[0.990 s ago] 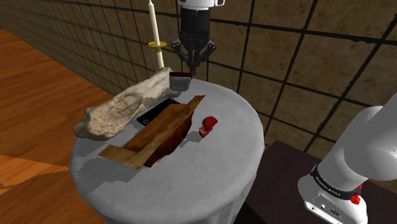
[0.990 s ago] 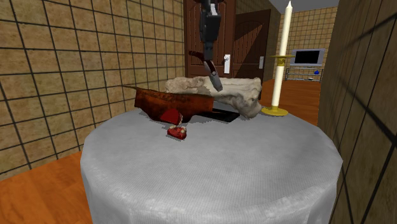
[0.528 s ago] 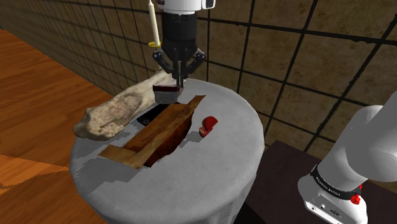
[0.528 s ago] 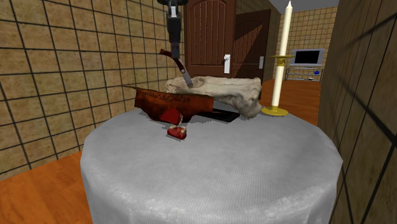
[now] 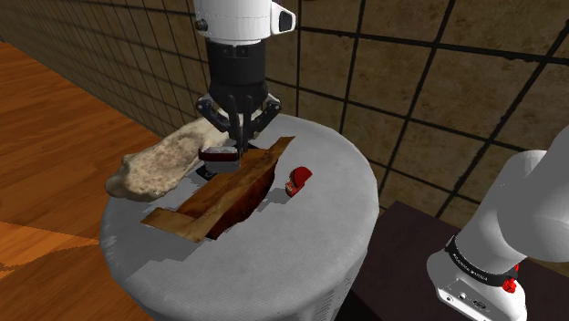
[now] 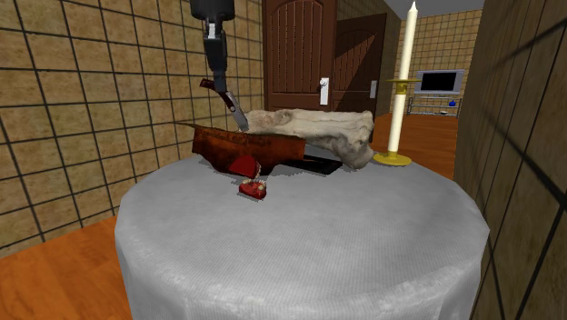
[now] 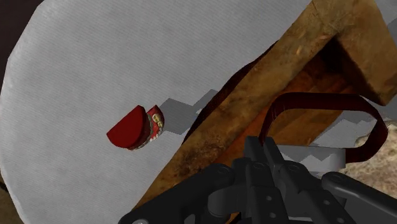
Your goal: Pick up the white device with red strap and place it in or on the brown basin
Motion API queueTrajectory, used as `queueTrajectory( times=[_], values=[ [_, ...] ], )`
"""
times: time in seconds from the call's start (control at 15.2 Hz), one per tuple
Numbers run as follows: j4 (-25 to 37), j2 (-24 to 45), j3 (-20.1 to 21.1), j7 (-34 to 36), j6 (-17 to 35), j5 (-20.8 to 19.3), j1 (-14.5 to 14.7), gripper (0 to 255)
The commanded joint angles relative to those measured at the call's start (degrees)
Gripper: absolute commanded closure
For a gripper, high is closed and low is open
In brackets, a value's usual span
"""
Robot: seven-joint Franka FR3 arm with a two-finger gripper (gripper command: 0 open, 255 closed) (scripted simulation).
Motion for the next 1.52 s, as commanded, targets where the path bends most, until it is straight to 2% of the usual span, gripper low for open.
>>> queueTrajectory(
  times=[0.0,0.59,1.12,1.19,1.45],
  values=[
    [-1.6,-0.2,0.0,0.0,1.5,0.1,0.1,255],
    [-9.4,-0.5,0.2,-0.2,9.0,0.4,0.2,255],
    [-9.4,-0.5,0.2,-0.2,9.0,0.4,0.2,255],
    [-9.4,-0.5,0.2,-0.2,9.0,0.4,0.2,0],
    [-9.4,-0.5,0.2,-0.2,9.0,0.4,0.2,0]
  ],
)
